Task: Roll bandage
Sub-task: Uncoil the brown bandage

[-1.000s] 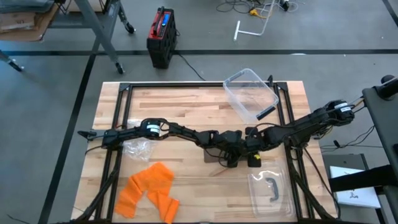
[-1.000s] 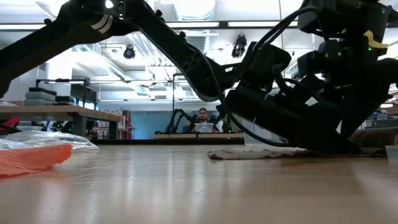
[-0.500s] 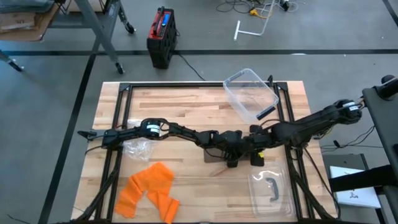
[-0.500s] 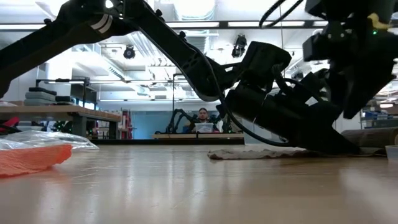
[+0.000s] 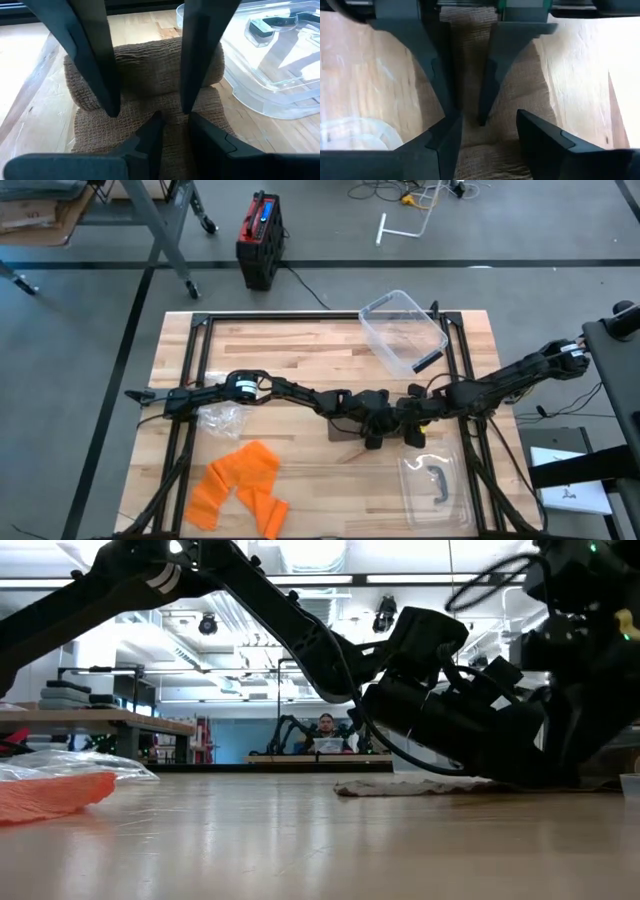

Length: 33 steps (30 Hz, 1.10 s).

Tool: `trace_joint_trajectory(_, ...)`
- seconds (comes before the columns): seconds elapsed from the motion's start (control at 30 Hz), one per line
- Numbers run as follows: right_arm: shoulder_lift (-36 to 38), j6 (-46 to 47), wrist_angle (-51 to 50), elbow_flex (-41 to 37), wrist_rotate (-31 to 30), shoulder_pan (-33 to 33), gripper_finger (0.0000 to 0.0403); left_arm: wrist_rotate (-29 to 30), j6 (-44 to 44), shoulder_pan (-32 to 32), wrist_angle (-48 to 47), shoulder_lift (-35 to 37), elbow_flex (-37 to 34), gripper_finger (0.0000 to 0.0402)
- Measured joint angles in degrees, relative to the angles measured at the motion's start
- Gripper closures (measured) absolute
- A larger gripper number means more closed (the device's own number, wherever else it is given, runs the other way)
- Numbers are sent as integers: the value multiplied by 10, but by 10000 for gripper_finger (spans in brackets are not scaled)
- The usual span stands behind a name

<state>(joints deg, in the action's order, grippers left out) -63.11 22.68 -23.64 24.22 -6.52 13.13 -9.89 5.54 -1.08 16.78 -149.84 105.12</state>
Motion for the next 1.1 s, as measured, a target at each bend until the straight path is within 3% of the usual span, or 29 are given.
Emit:
trace_joint_trajectory(0.6,-19,125,-182,39,5,65,220,-1,43,-2,-92,7,-5,315)
trace_joint_trajectory(0.87,-6,168,-211,41,3,112,220,-1,48,-2,4,10,-58,315)
trace_joint_trajectory(1.1,-7,184,-242,57,-3,148,220,13,43,0,80,64,-173,315)
